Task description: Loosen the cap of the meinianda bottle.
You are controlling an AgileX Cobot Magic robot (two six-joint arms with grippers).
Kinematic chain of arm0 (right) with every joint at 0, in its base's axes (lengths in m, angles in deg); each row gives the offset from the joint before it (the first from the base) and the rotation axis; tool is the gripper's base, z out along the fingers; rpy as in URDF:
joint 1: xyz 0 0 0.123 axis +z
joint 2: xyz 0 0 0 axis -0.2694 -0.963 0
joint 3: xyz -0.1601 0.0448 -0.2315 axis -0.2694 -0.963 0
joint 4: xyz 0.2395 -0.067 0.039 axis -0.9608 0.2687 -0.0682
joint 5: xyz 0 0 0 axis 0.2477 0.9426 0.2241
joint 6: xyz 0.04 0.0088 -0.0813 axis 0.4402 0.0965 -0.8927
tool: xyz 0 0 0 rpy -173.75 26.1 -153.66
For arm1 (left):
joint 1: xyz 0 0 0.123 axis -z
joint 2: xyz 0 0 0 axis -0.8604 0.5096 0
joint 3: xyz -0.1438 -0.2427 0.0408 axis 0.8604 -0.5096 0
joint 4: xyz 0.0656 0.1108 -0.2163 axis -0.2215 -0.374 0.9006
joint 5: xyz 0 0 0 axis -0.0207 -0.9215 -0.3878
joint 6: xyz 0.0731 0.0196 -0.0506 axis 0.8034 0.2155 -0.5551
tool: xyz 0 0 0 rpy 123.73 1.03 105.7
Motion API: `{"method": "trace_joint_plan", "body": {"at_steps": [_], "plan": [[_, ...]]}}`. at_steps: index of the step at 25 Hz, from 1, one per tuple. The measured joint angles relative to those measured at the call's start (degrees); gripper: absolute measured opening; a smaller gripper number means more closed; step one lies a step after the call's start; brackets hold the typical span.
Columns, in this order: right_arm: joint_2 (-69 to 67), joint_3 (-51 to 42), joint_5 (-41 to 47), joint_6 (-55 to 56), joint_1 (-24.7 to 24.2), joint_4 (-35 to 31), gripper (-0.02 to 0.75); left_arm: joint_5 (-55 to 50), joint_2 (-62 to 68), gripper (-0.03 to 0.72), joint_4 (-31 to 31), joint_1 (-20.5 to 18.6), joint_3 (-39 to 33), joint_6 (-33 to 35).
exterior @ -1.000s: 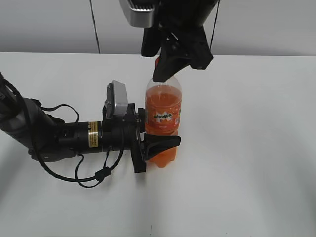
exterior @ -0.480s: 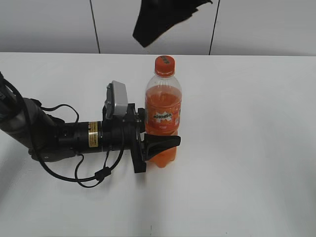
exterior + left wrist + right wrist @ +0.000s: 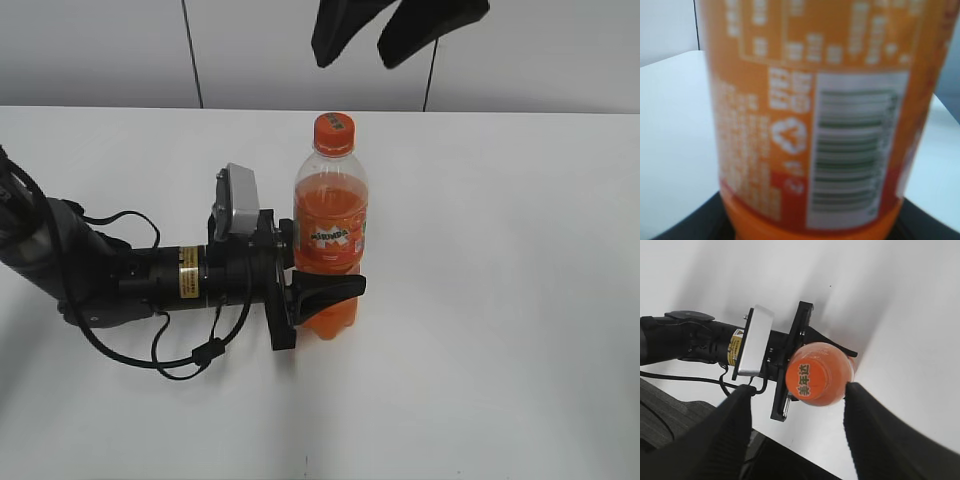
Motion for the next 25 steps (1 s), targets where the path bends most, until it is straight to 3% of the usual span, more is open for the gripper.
{"method": "trace_joint_plan", "body": {"at_steps": [5, 25], "plan": [[-2.9, 0.0, 0.0, 1.3, 0.0, -2.8, 0.440, 0.0, 0.0, 0.382, 0.0, 0.0, 0.0, 0.0], [-6.3, -3.0, 0.0, 0.0, 0.0, -1.5, 0.440, 0.0, 0.0, 0.382, 0.0, 0.0, 0.0, 0.0]]}}
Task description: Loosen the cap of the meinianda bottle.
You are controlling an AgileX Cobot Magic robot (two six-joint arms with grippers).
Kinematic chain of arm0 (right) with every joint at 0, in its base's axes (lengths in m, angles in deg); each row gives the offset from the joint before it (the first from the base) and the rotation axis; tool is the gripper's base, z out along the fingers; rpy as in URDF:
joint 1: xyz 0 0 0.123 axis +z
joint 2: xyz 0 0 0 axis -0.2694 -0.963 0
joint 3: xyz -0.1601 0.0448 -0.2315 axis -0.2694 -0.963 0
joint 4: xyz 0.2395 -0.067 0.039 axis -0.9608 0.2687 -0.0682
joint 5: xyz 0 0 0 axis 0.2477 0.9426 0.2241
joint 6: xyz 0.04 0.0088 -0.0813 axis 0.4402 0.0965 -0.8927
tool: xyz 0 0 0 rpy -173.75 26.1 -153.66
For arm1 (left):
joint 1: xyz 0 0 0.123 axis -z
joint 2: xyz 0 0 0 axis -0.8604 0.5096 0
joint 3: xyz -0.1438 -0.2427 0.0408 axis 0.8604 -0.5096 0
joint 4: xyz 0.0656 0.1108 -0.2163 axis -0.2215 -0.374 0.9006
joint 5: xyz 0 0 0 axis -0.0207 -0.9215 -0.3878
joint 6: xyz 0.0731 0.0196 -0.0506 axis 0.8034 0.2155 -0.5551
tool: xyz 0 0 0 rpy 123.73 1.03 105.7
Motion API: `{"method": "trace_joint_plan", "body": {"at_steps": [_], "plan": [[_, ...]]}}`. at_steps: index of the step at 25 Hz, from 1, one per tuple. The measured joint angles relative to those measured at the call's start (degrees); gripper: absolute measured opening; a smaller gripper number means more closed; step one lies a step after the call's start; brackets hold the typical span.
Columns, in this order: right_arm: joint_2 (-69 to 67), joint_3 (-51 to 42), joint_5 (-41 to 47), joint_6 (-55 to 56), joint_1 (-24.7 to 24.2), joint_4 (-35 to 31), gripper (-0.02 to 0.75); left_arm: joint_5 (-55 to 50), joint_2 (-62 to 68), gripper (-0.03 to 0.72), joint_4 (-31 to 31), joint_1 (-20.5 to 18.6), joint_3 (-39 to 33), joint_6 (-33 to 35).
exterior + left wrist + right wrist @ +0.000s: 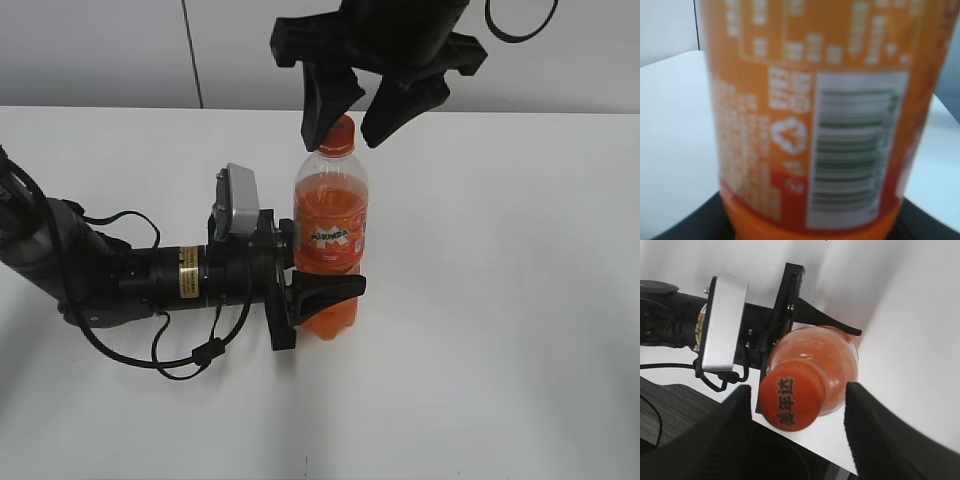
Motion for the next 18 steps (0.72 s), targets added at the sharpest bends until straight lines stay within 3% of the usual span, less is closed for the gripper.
{"method": "trace_joint_plan", "body": {"at_steps": [18], "plan": [[-0.4, 0.9, 0.0, -0.8, 0.0, 1.5, 0.440, 0.0, 0.0, 0.382, 0.0, 0.0, 0.0, 0.0]]}}
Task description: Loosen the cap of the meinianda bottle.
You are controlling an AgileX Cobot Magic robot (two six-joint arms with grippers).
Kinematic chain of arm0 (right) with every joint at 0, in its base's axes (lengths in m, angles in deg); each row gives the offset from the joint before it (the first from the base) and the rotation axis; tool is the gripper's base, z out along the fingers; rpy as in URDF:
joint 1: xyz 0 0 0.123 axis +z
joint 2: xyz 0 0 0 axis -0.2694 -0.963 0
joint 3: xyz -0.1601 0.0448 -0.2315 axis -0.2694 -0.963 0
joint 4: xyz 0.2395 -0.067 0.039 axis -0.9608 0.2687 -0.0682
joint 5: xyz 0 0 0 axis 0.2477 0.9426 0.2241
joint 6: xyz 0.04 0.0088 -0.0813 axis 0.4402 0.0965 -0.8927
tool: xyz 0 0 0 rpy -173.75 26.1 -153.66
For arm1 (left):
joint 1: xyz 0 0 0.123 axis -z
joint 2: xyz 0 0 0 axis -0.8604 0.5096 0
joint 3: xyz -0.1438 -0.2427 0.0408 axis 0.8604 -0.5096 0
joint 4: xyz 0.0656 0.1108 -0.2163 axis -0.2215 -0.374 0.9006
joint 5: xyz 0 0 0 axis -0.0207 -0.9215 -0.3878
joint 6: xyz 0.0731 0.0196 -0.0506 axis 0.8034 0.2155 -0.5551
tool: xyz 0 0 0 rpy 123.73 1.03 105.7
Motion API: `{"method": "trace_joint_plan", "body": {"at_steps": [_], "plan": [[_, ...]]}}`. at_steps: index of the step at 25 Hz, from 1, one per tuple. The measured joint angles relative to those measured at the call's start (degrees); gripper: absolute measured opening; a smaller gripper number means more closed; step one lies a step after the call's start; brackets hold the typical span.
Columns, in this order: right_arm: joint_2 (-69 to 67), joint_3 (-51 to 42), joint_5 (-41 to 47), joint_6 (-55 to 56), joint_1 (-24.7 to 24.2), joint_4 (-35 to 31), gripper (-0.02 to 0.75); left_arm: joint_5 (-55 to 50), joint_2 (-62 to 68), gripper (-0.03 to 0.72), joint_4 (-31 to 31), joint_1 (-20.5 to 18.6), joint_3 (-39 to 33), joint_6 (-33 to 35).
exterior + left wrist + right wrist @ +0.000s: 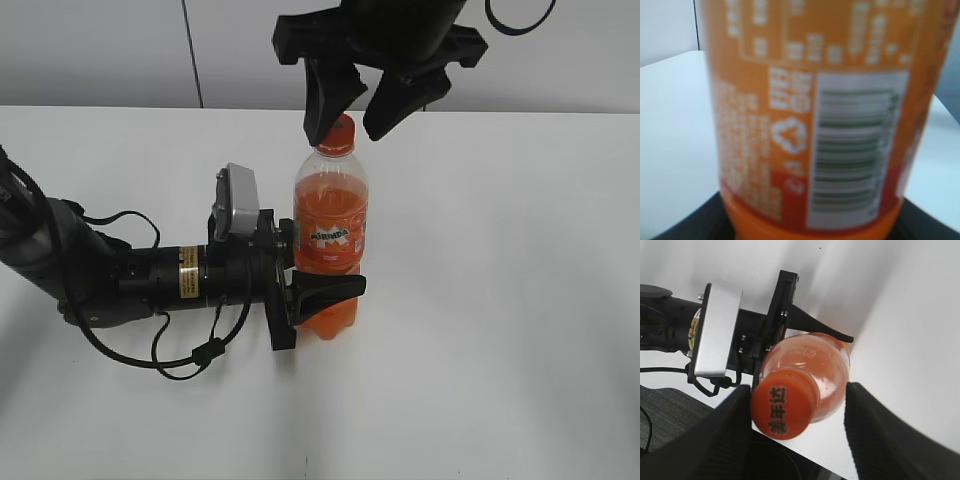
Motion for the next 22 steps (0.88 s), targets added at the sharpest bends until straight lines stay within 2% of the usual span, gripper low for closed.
{"method": "trace_joint_plan", "body": {"at_steps": [18, 22], "plan": [[-0.1, 1.0, 0.0, -1.2, 0.0, -0.2, 0.438, 0.0, 0.0, 0.382, 0.0, 0.0, 0.0, 0.0], [-0.2, 1.0, 0.0, -1.5, 0.0, -0.2, 0.388, 0.0, 0.0, 0.382, 0.0, 0.0, 0.0, 0.0]]}}
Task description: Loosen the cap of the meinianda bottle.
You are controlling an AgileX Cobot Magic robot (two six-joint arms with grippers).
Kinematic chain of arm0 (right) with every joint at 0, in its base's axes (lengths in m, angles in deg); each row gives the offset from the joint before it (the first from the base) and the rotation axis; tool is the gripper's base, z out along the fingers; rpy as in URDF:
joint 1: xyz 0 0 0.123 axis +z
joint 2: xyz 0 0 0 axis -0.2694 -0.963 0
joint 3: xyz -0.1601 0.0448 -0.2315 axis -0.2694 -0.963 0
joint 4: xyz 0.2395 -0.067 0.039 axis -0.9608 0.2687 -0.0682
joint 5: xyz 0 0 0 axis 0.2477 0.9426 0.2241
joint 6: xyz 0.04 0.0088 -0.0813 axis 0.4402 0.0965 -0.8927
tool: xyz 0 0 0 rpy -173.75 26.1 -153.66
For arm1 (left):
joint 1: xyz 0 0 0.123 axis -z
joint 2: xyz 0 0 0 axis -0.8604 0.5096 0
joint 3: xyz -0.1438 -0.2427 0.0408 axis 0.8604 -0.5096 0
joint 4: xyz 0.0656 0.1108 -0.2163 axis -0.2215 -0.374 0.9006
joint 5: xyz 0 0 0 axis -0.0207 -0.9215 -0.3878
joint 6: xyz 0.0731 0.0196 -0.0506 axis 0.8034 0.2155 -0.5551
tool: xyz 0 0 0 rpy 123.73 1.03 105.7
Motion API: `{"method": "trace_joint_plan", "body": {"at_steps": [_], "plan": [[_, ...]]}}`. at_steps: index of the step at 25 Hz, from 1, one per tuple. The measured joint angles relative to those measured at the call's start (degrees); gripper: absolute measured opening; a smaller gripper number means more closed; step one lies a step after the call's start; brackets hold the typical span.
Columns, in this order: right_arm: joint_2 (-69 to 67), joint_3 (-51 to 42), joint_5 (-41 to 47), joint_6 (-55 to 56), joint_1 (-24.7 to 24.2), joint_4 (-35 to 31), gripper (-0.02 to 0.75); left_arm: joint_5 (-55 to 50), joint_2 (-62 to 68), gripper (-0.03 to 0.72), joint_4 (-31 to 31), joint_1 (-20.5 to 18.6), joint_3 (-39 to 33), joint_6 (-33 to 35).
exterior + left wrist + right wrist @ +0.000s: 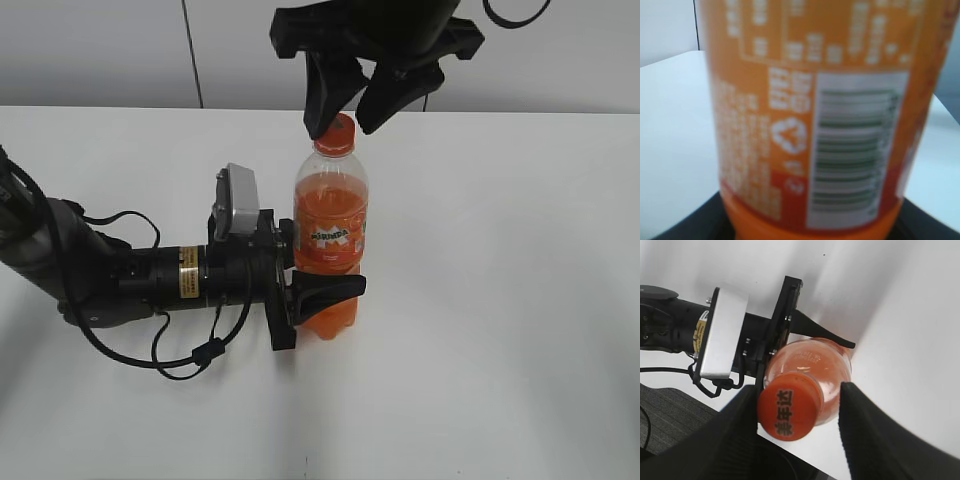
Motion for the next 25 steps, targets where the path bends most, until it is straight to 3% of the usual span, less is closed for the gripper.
{"method": "trace_joint_plan", "body": {"at_steps": [6, 10, 17, 25], "plan": [[-0.7, 0.0, 0.0, -0.6, 0.0, -0.3, 0.358, 0.0, 0.0, 0.382, 0.0, 0.0, 0.0, 0.0], [-0.8, 0.0, -0.1, -1.1, 0.0, -0.6, 0.281, 0.0, 0.0, 0.382, 0.0, 0.0, 0.0, 0.0], [-0.8, 0.0, -0.2, -6.9, 0.0, -0.6, 0.281, 0.0, 0.0, 0.382, 0.0, 0.0, 0.0, -0.1], [-0.5, 0.0, -0.2, -33.9, 0.0, -1.0, 0.276, 0.0, 0.0, 0.382, 0.0, 0.0, 0.0, 0.0]]}}
